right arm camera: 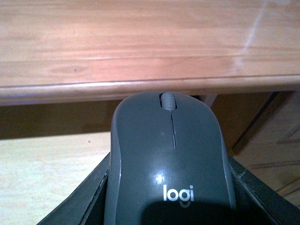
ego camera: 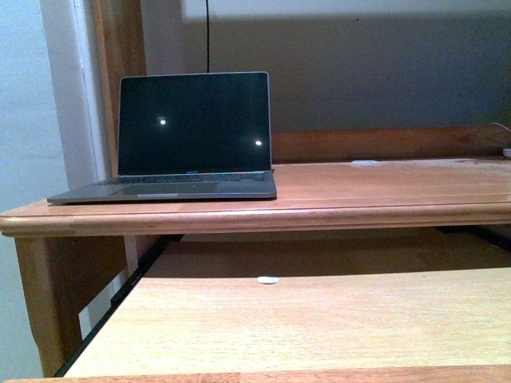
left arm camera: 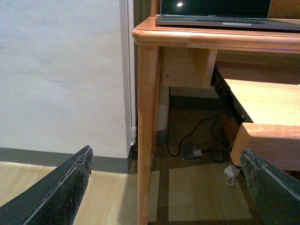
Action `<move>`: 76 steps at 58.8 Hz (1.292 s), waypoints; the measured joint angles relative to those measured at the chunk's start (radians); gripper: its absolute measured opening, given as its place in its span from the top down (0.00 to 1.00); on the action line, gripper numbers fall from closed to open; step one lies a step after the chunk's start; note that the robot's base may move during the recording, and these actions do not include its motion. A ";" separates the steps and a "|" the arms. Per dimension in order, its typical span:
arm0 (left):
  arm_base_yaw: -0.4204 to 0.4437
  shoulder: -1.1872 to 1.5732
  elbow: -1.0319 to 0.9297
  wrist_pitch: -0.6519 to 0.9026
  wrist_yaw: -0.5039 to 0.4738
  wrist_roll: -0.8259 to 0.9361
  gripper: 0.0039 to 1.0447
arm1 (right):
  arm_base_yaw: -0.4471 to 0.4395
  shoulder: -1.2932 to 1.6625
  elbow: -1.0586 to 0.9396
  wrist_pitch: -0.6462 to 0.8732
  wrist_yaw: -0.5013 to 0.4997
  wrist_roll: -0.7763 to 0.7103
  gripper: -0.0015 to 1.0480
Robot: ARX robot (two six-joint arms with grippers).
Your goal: Place mouse
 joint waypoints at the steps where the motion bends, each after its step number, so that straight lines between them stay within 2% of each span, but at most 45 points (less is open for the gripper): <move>1: 0.000 0.000 0.000 0.000 0.000 0.000 0.07 | 0.005 0.012 0.017 0.000 0.006 0.000 0.47; 22: 0.000 0.000 0.000 0.000 0.000 0.000 0.07 | 0.121 0.323 0.398 -0.002 0.069 -0.017 0.47; 46: 0.000 0.000 0.000 0.000 0.000 0.000 0.07 | 0.168 0.679 0.745 -0.121 0.136 -0.010 0.47; 76: 0.000 0.000 0.000 0.000 0.000 0.000 0.07 | 0.249 0.832 0.929 -0.195 0.201 0.013 0.47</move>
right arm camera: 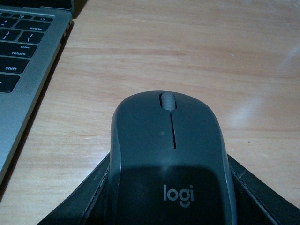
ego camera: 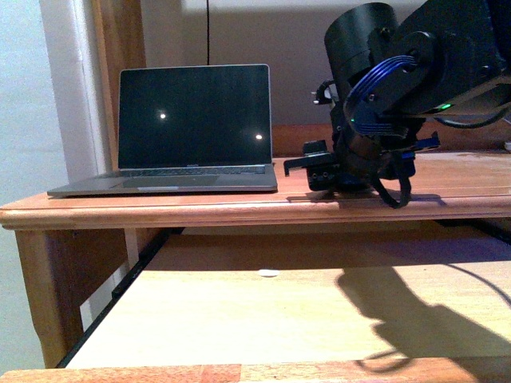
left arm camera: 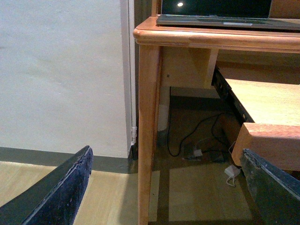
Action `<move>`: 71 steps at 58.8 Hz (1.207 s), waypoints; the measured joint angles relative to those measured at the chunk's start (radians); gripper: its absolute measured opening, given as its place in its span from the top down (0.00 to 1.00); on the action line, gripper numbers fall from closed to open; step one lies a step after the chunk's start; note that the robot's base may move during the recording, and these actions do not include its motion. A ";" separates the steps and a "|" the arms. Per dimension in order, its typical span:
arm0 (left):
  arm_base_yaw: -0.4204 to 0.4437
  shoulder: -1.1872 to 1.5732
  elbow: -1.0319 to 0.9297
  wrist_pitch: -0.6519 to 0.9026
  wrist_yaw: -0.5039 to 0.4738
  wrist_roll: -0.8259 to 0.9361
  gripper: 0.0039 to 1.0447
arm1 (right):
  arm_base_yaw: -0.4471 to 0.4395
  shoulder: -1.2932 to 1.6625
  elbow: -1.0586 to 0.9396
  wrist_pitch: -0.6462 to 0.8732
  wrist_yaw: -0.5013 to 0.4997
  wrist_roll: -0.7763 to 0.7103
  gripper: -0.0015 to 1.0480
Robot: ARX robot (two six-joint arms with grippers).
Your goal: Place mouse
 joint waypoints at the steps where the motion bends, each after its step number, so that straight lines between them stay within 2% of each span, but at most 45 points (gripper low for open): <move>1: 0.000 0.000 0.000 0.000 0.000 0.000 0.07 | 0.001 0.003 0.005 -0.003 0.002 0.001 0.47; 4: 0.000 0.000 0.000 0.000 0.000 0.000 0.07 | 0.002 0.008 0.011 -0.006 0.005 0.001 0.47; 20: 0.000 0.000 0.000 0.000 0.000 0.000 0.07 | 0.000 0.009 0.011 0.017 0.016 0.017 0.06; 26: 0.000 0.000 0.000 0.000 0.000 0.000 0.07 | -0.013 -0.025 -0.042 0.061 -0.026 0.028 0.07; 29: 0.000 0.000 0.000 0.000 0.000 0.000 0.07 | -0.034 -0.086 -0.114 0.118 -0.080 0.045 0.07; 36: 0.000 0.000 0.000 0.000 0.000 0.000 0.07 | -0.077 -0.206 -0.248 0.201 -0.137 0.050 0.07; 43: 0.000 0.000 0.000 0.000 0.000 0.000 0.07 | -0.181 -0.439 -0.545 0.367 -0.315 0.053 0.07; 50: 0.000 0.000 0.000 0.000 0.000 0.000 0.07 | -0.293 -0.611 -0.782 0.431 -0.509 0.050 0.07; 58: 0.000 0.000 0.000 0.000 0.000 0.000 0.07 | -0.504 -0.838 -1.065 0.497 -0.835 0.049 0.07; 61: 0.000 0.000 0.000 0.000 0.000 0.000 0.07 | -0.579 -0.903 -1.146 0.506 -0.963 0.051 0.07; 71: 0.000 0.000 0.000 0.000 0.000 0.000 0.07 | -0.742 -0.994 -1.283 0.530 -1.246 0.050 0.07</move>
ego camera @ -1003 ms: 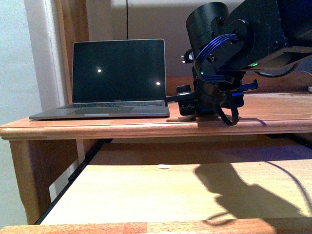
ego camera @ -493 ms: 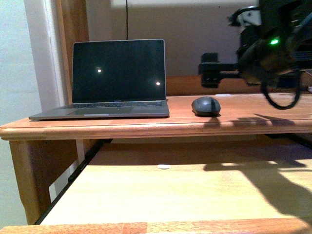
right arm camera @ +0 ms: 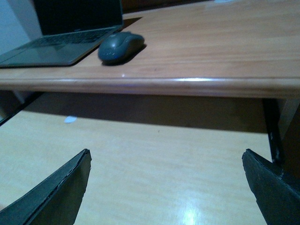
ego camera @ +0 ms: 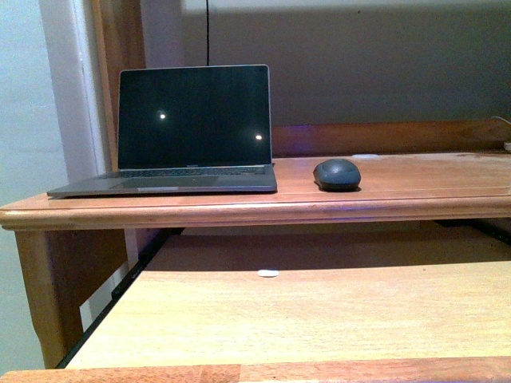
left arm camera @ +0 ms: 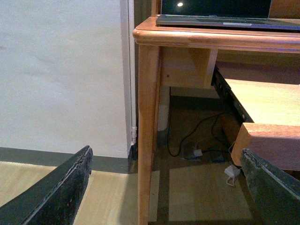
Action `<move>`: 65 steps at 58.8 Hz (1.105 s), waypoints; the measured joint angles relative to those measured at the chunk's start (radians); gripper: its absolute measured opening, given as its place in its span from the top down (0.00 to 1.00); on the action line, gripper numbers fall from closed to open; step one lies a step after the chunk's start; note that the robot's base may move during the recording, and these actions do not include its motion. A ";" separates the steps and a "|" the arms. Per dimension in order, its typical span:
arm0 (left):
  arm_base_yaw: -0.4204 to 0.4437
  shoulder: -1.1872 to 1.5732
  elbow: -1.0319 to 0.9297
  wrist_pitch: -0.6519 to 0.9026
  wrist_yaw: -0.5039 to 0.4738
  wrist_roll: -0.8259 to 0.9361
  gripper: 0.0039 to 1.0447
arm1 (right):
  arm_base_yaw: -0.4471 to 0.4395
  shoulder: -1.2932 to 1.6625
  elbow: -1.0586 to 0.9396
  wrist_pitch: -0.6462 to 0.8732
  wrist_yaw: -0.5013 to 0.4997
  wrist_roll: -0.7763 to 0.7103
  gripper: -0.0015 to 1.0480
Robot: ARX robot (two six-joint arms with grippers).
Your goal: Place mouse
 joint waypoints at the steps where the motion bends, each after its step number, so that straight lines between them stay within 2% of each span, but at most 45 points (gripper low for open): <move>1: 0.000 0.000 0.000 0.000 0.000 0.000 0.07 | -0.027 -0.010 -0.019 0.000 -0.045 -0.004 0.07; 4: 0.000 0.000 0.000 0.000 0.000 0.000 0.07 | -0.091 -0.030 -0.074 -0.008 -0.162 -0.034 0.07; 9: 0.000 0.000 0.000 0.000 0.000 0.000 0.07 | -0.126 -0.040 -0.111 -0.030 -0.234 -0.064 0.07; 18: 0.000 0.000 0.000 0.000 0.000 0.000 0.07 | -0.155 -0.045 -0.155 -0.089 -0.307 -0.146 0.07; 26: 0.000 0.000 0.000 0.000 0.000 0.000 0.07 | -0.161 -0.028 -0.177 -0.110 -0.329 -0.221 0.07; 37: 0.000 0.000 0.000 0.000 0.000 0.000 0.07 | -0.124 0.042 -0.191 -0.066 -0.280 -0.274 0.07; 46: 0.000 0.000 0.000 0.000 0.000 0.000 0.07 | -0.046 0.122 -0.196 0.039 -0.195 -0.272 0.07; 57: 0.000 0.000 0.000 0.000 0.000 0.000 0.07 | 0.098 0.232 -0.192 0.214 -0.049 -0.208 0.07; 65: 0.000 0.000 0.000 0.000 0.000 0.000 0.07 | 0.253 0.357 -0.120 0.333 0.115 -0.141 0.07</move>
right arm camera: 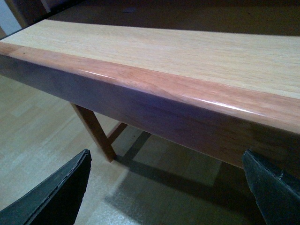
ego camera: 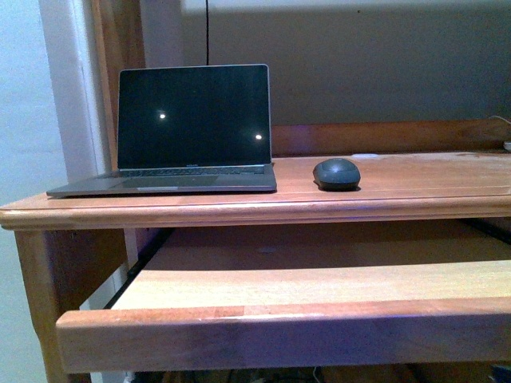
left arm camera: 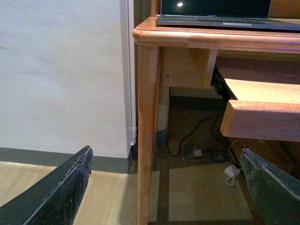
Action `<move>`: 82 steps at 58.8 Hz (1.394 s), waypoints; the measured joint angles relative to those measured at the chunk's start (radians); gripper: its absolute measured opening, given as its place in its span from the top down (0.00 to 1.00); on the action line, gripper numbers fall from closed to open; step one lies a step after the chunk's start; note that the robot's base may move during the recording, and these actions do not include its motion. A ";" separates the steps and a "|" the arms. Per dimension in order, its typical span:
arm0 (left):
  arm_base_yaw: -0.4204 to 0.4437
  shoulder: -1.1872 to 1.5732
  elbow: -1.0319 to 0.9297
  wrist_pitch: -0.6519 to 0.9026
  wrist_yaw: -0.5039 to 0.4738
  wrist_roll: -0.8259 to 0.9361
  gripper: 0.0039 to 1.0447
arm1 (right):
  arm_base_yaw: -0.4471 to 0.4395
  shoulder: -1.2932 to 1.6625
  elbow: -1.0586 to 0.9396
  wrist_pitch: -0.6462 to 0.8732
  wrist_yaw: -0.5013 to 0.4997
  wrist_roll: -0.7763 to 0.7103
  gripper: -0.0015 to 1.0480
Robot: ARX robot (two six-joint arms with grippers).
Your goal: Place mouse
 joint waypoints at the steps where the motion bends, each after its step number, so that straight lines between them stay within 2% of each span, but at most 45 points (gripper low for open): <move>1: 0.000 0.000 0.000 0.000 0.000 0.000 0.07 | 0.018 0.018 0.013 0.011 0.020 0.007 0.07; 9: 0.000 0.000 0.000 0.000 0.000 0.000 0.07 | 0.140 0.143 0.125 0.065 0.151 0.037 0.07; 20: 0.000 0.000 0.000 0.000 0.000 0.000 0.07 | 0.245 0.260 0.251 0.071 0.290 0.055 0.07; 36: 0.000 0.000 0.000 0.000 0.000 0.000 0.07 | 0.348 0.419 0.427 0.042 0.483 0.058 0.07; 47: 0.000 0.000 0.000 0.000 0.000 0.000 0.07 | 0.379 0.452 0.472 0.034 0.552 0.062 0.07; 69: 0.000 0.000 0.000 0.000 0.000 0.000 0.07 | 0.364 0.439 0.464 0.063 0.576 0.089 0.07; 76: 0.000 0.000 0.000 0.000 0.000 0.000 0.07 | 0.294 0.348 0.388 0.093 0.518 0.118 0.07; 82: 0.000 0.000 0.000 0.000 0.000 0.000 0.07 | 0.166 0.216 0.280 0.102 0.462 0.179 0.07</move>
